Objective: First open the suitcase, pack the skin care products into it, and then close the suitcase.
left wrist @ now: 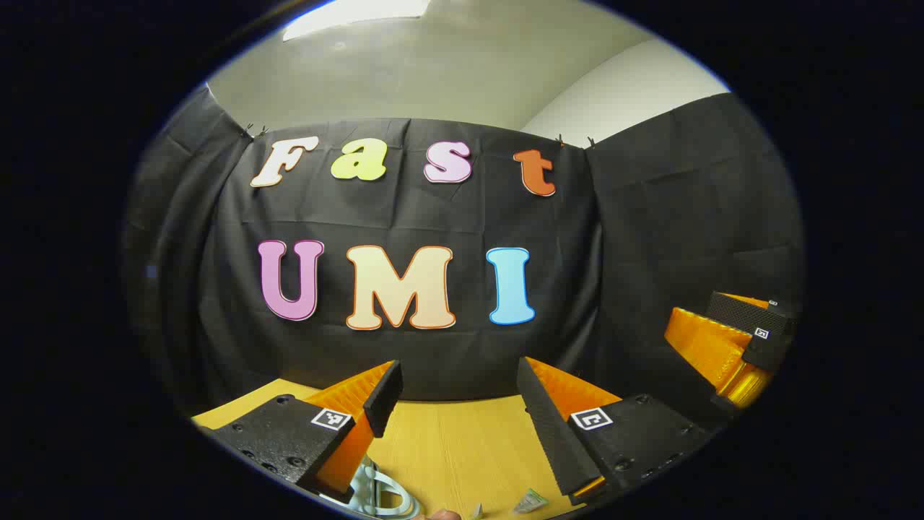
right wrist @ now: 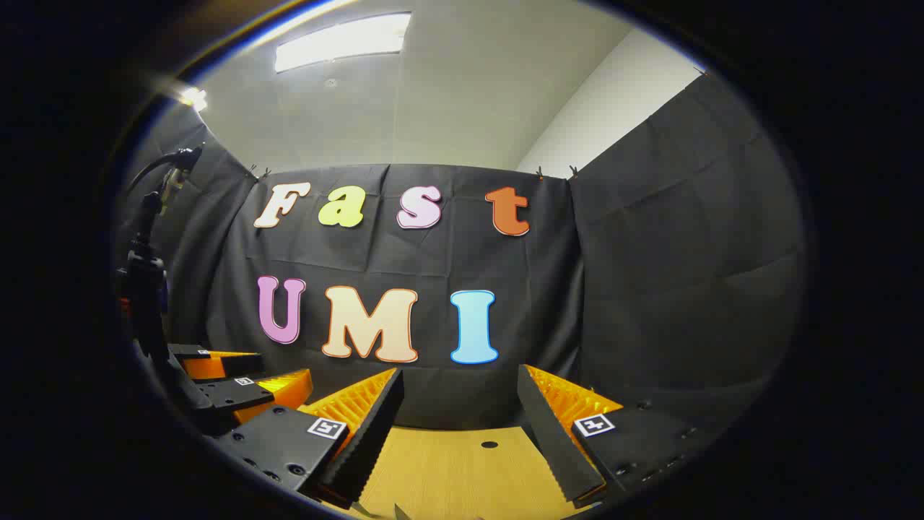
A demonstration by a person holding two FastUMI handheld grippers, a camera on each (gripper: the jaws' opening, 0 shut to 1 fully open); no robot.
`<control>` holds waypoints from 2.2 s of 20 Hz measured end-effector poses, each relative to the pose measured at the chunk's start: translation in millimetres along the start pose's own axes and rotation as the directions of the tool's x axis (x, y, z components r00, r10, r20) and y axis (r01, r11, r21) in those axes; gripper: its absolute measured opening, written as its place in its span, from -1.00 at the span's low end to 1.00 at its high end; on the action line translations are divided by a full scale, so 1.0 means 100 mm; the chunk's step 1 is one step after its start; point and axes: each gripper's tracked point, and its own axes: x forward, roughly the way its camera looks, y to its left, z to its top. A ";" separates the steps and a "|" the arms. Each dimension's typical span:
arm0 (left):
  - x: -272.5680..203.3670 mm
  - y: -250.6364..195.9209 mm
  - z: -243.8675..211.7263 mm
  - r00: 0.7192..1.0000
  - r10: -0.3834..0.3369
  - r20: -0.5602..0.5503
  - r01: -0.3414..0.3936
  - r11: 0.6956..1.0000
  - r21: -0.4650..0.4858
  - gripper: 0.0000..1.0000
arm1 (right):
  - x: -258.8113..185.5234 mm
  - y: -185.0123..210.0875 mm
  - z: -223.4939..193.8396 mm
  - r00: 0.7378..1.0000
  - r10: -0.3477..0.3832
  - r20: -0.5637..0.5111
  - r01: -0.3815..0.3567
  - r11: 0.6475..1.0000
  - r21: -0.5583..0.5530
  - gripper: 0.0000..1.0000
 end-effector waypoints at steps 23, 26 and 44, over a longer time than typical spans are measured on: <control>-0.04 0.51 -0.98 0.964 0.117 -0.240 -0.113 0.993 0.030 0.89 | 0.21 0.00 -0.43 0.996 0.077 -0.042 -0.073 0.994 0.079 0.96; -0.06 0.59 -1.36 0.931 0.140 -0.337 -0.136 0.990 0.035 0.89 | 0.24 -0.01 -0.61 0.992 0.078 -0.099 -0.072 0.995 0.067 0.99; -0.36 0.83 -3.04 0.624 0.095 -0.776 -0.206 0.978 -0.046 0.92 | 0.09 -0.20 -0.93 0.971 0.051 -0.235 -0.061 0.997 -0.038 0.96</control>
